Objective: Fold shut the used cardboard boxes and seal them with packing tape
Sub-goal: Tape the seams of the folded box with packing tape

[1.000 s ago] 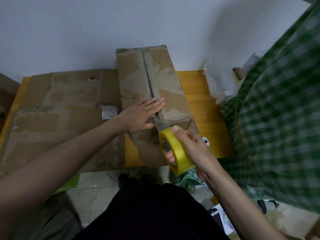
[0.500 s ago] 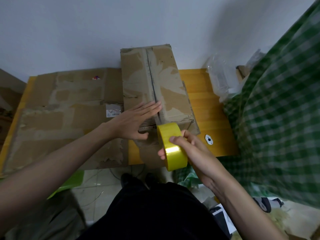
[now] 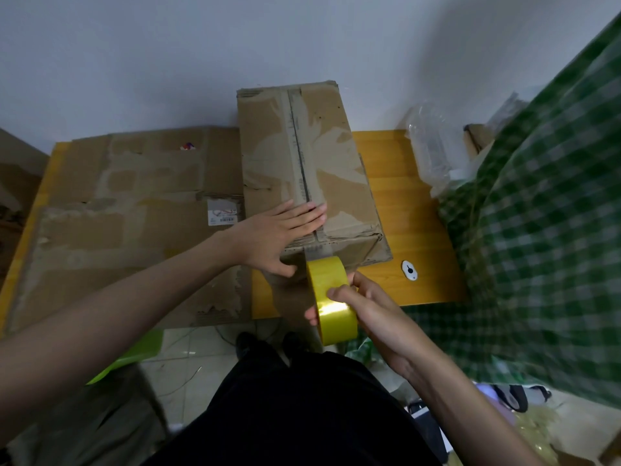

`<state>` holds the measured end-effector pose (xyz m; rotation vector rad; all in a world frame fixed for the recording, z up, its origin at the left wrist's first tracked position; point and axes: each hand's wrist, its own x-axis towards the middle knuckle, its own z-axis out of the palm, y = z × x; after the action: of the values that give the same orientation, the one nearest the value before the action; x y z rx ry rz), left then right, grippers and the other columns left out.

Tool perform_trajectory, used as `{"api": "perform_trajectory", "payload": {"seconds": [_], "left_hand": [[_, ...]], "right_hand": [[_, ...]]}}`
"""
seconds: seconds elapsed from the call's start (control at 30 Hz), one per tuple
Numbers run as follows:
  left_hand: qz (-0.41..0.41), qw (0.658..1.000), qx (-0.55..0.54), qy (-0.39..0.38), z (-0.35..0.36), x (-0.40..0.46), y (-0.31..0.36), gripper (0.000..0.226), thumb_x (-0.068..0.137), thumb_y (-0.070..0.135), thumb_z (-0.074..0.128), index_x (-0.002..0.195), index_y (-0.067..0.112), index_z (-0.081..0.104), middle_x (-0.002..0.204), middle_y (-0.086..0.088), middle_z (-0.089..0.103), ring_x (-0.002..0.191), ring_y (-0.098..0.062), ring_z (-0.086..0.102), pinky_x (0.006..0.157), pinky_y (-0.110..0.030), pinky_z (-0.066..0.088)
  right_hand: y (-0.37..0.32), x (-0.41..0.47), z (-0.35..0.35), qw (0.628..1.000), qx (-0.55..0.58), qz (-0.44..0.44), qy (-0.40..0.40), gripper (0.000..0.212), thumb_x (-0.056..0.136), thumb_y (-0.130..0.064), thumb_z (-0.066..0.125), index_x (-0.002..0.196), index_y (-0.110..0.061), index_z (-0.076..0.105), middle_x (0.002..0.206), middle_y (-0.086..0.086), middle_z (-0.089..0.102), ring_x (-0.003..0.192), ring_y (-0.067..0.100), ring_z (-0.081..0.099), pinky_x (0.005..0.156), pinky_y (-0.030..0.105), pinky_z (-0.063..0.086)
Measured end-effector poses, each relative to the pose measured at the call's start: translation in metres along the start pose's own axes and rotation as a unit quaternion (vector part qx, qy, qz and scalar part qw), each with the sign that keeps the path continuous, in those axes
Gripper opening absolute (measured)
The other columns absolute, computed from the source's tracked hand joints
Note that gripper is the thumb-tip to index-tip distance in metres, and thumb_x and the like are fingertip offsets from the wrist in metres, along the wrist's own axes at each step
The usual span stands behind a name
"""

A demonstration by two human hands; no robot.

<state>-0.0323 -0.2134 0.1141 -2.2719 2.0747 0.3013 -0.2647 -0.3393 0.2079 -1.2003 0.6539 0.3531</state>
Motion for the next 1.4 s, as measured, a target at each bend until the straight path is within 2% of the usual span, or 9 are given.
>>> {"api": "perform_trajectory", "payload": {"seconds": [0.27, 0.4, 0.57, 0.63, 0.8, 0.9, 1.0, 1.2, 1.4], "left_hand": [[0.005, 0.999, 0.036, 0.039, 0.007, -0.006, 0.007, 0.075, 0.105, 0.043, 0.038, 0.16, 0.012, -0.002, 0.168, -0.005, -0.01, 0.154, -0.016, -0.012, 0.127, -0.041, 0.005], [-0.013, 0.999, 0.013, 0.049, 0.006, -0.001, 0.008, 0.072, 0.105, 0.034, 0.04, 0.16, 0.011, 0.0, 0.168, -0.006, -0.008, 0.155, -0.016, -0.01, 0.127, -0.041, 0.007], [-0.032, 0.998, -0.009, 0.046, 0.008, 0.0, 0.015, 0.072, 0.104, 0.029, 0.042, 0.161, 0.013, 0.0, 0.169, -0.004, -0.007, 0.155, -0.015, -0.009, 0.127, -0.042, 0.007], [-0.041, 0.998, -0.027, 0.049, 0.009, 0.001, 0.017, 0.074, 0.104, 0.024, 0.046, 0.161, 0.014, 0.0, 0.169, -0.002, -0.008, 0.154, -0.014, -0.009, 0.127, -0.042, 0.007], [-0.071, 0.995, -0.06, 0.047, 0.008, 0.002, 0.025, 0.076, 0.102, 0.017, 0.048, 0.161, 0.019, 0.001, 0.168, 0.003, -0.007, 0.154, -0.011, -0.011, 0.127, -0.042, 0.005], [-0.085, 0.993, -0.07, 0.05, 0.008, 0.002, 0.028, 0.074, 0.102, 0.018, 0.047, 0.161, 0.019, 0.002, 0.168, 0.004, -0.005, 0.154, -0.01, -0.011, 0.127, -0.042, 0.004], [-0.101, 0.992, -0.056, 0.05, 0.01, 0.002, 0.03, 0.076, 0.101, 0.02, 0.047, 0.161, 0.02, 0.001, 0.168, 0.004, -0.006, 0.154, -0.011, -0.011, 0.127, -0.042, 0.004], [-0.118, 0.989, -0.056, 0.073, 0.005, -0.006, 0.038, 0.074, 0.099, 0.019, 0.049, 0.161, 0.018, 0.008, 0.169, 0.001, 0.002, 0.155, -0.014, -0.002, 0.127, -0.042, 0.01], [-0.147, 0.982, -0.076, 0.094, 0.007, -0.016, 0.041, 0.078, 0.096, 0.012, 0.058, 0.16, 0.02, 0.015, 0.168, 0.0, 0.007, 0.155, -0.015, 0.004, 0.126, -0.043, 0.013]], "right_hand": [[0.019, 0.019, -0.015, 0.999, -0.033, 0.023, 0.002, 0.045, 0.1, -0.036, 0.057, 0.123, 0.001, 0.05, 0.096, 0.019, 0.077, 0.095, 0.031, 0.074, 0.083, 0.034, 0.058], [0.03, 0.038, -0.017, 0.999, -0.034, 0.015, 0.027, 0.029, 0.099, -0.037, 0.06, 0.092, -0.011, 0.049, 0.089, 0.01, 0.075, 0.085, 0.016, 0.076, 0.072, 0.019, 0.053], [0.055, 0.079, -0.03, 0.993, -0.111, -0.002, 0.044, 0.051, 0.082, -0.053, 0.075, 0.081, -0.02, 0.037, 0.088, 0.017, 0.058, 0.099, 0.044, 0.063, 0.08, 0.05, 0.041], [0.056, 0.086, -0.034, 0.992, -0.12, -0.009, 0.049, 0.041, 0.09, -0.036, 0.071, 0.079, -0.018, 0.035, 0.08, 0.007, 0.035, 0.082, 0.024, 0.047, 0.076, 0.04, 0.031], [0.053, 0.093, -0.046, 0.984, -0.173, -0.019, 0.02, 0.028, 0.097, -0.025, 0.062, 0.077, -0.01, 0.049, 0.078, 0.01, 0.038, 0.075, 0.015, 0.043, 0.068, 0.03, 0.034], [0.051, 0.1, -0.074, 0.977, -0.185, -0.038, 0.104, 0.043, 0.105, -0.022, 0.042, 0.081, 0.002, 0.069, 0.081, 0.01, 0.07, 0.072, 0.016, 0.062, 0.065, 0.019, 0.048], [0.065, 0.129, -0.126, 0.956, -0.133, -0.037, 0.259, 0.051, 0.107, -0.026, 0.037, 0.071, -0.007, 0.068, 0.075, 0.011, 0.073, 0.065, 0.023, 0.065, 0.063, 0.03, 0.054], [0.104, 0.182, -0.209, 0.851, -0.336, 0.08, 0.396, 0.036, 0.106, -0.02, 0.043, 0.14, -0.014, 0.053, 0.147, 0.02, 0.045, 0.132, 0.039, 0.043, 0.103, 0.045, 0.041], [0.145, 0.207, -0.22, 0.822, -0.417, 0.106, 0.373, 0.036, 0.105, -0.013, 0.041, 0.14, -0.012, 0.041, 0.15, 0.021, 0.034, 0.134, 0.043, 0.036, 0.103, 0.051, 0.038]]}}
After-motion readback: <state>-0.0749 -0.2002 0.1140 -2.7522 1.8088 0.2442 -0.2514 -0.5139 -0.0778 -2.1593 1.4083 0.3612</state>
